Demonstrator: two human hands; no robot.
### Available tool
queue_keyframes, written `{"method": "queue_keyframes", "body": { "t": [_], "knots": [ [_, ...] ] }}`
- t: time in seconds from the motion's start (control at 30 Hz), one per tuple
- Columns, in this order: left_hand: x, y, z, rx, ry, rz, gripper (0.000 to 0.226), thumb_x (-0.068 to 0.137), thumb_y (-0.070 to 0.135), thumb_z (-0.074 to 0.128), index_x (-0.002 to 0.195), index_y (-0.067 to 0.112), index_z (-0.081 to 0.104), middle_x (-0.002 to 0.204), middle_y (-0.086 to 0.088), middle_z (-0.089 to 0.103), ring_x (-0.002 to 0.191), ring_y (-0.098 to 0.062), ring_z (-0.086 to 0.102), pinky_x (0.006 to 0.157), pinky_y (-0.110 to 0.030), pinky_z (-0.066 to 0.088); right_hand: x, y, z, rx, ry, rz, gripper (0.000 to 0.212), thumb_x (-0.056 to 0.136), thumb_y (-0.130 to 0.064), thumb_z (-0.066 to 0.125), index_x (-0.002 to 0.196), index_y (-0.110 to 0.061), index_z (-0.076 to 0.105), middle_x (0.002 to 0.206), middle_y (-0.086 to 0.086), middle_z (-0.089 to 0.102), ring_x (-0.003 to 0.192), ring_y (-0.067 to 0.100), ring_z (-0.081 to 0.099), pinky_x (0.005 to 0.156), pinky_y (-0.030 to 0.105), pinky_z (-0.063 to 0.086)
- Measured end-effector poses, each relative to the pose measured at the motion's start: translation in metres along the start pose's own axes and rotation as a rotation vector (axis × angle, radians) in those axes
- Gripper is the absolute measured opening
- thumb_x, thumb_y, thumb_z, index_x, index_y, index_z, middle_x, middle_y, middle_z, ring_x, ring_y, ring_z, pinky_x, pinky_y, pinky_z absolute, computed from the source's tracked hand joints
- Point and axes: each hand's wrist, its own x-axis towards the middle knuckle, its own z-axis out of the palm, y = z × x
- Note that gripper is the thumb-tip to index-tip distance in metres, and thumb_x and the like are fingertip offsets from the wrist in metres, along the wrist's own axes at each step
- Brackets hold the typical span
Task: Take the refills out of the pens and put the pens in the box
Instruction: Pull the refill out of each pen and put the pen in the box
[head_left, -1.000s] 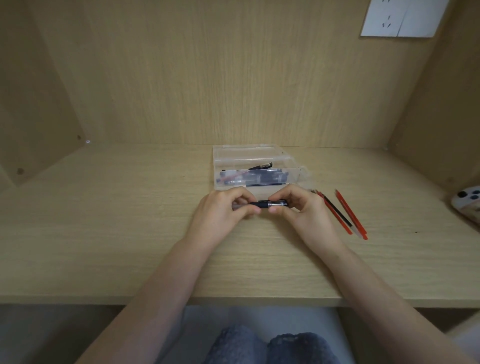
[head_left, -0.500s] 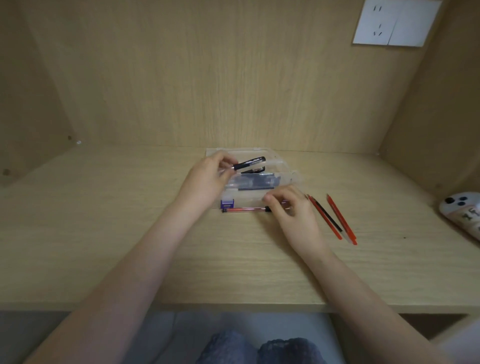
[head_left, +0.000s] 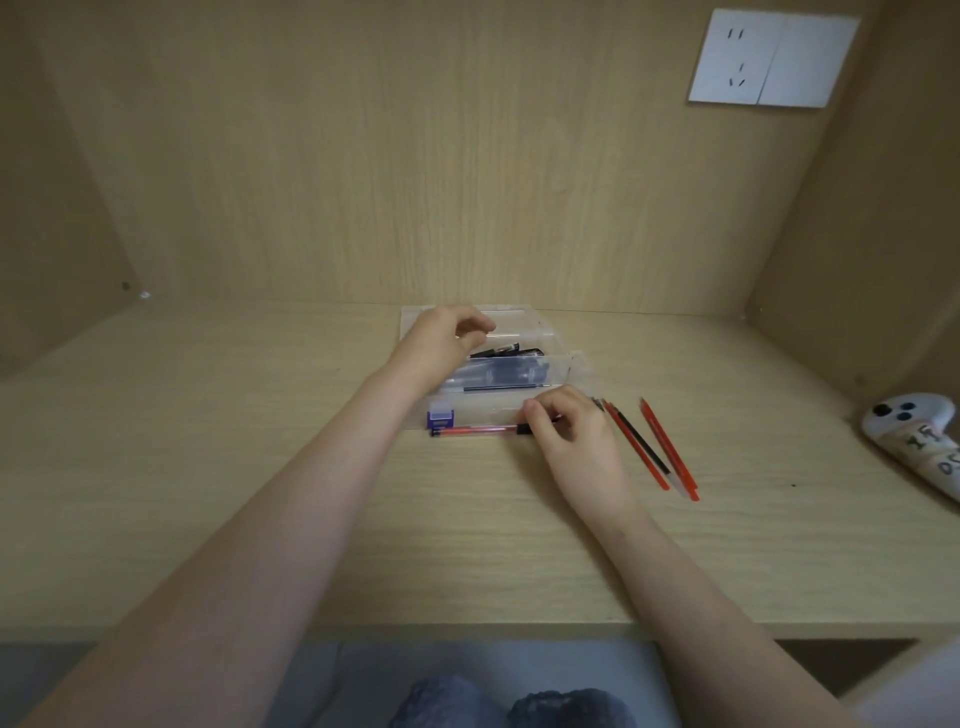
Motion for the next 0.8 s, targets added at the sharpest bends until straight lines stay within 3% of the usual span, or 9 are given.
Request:
{"method": "queue_keyframes", "body": {
  "t": [0.13, 0.27, 0.33, 0.4, 0.5, 0.67, 0.8],
  "knots": [
    [-0.033, 0.007, -0.010, -0.021, 0.067, 0.043, 0.020, 0.090, 0.006, 0.055, 0.101, 0.016, 0.068, 0.100, 0.006, 0.067, 0.094, -0.006, 0.060, 0.089, -0.021, 0.044, 0.000, 0.003, 0.001, -0.118, 0.066, 0.008, 0.013, 0.091, -0.016, 0.056, 0.088, -0.016, 0.069, 0.093, -0.003, 0.064, 0.093, 0.014, 0.053, 0.085, 0.027, 0.040],
    [-0.075, 0.009, -0.002, 0.064, 0.012, 0.101, 0.018, 0.089, 0.011, 0.058, 0.098, 0.020, 0.069, 0.102, 0.009, 0.067, 0.098, -0.006, 0.058, 0.089, -0.019, 0.041, -0.001, 0.005, 0.003, -0.321, 0.077, -0.048, 0.016, 0.090, -0.014, 0.059, 0.098, -0.019, 0.071, 0.098, -0.005, 0.062, 0.097, 0.012, 0.039, 0.083, 0.019, 0.021],
    [-0.091, 0.007, 0.006, 0.180, 0.032, 0.204, 0.015, 0.087, 0.013, 0.059, 0.097, 0.020, 0.069, 0.107, 0.008, 0.065, 0.107, -0.009, 0.055, 0.094, -0.021, 0.037, -0.002, 0.005, 0.005, -0.410, 0.077, -0.083, 0.015, 0.088, -0.015, 0.061, 0.098, -0.017, 0.073, 0.097, -0.002, 0.060, 0.097, 0.016, 0.037, 0.078, 0.022, 0.017],
    [-0.101, 0.006, 0.009, 0.312, 0.158, 0.376, 0.016, 0.087, 0.015, 0.055, 0.093, 0.018, 0.069, 0.108, 0.004, 0.065, 0.113, -0.016, 0.053, 0.098, -0.029, 0.037, -0.003, 0.003, 0.006, -0.495, 0.061, -0.108, 0.015, 0.087, -0.016, 0.064, 0.099, -0.016, 0.073, 0.098, 0.003, 0.057, 0.098, 0.023, 0.038, 0.075, 0.025, 0.015],
    [-0.110, 0.012, 0.013, 0.343, 0.186, 0.529, 0.021, 0.087, 0.017, 0.048, 0.094, 0.017, 0.069, 0.104, 0.004, 0.065, 0.107, -0.015, 0.054, 0.093, -0.029, 0.040, -0.005, 0.001, 0.006, -0.594, 0.008, -0.097, 0.017, 0.087, -0.020, 0.063, 0.101, -0.017, 0.072, 0.101, 0.005, 0.051, 0.099, 0.025, 0.033, 0.074, 0.025, 0.011],
    [-0.117, 0.008, 0.018, 0.287, 0.101, 0.419, 0.021, 0.084, 0.014, 0.061, 0.104, 0.018, 0.064, 0.103, 0.005, 0.063, 0.098, -0.012, 0.054, 0.084, -0.020, 0.038, -0.005, 0.001, 0.005, -0.484, -0.034, -0.120, 0.010, 0.083, -0.025, 0.068, 0.090, -0.018, 0.071, 0.100, -0.005, 0.048, 0.097, 0.016, 0.028, 0.074, 0.024, 0.013],
    [-0.115, 0.004, 0.016, 0.319, 0.051, 0.314, 0.028, 0.083, 0.029, 0.065, 0.111, 0.025, 0.062, 0.106, 0.008, 0.064, 0.101, -0.012, 0.054, 0.085, -0.021, 0.034, -0.004, -0.001, 0.002, -0.263, -0.078, -0.072, 0.010, 0.084, -0.028, 0.066, 0.090, -0.021, 0.070, 0.093, -0.010, 0.061, 0.100, 0.012, 0.033, 0.085, 0.026, 0.023]
  ]
}}
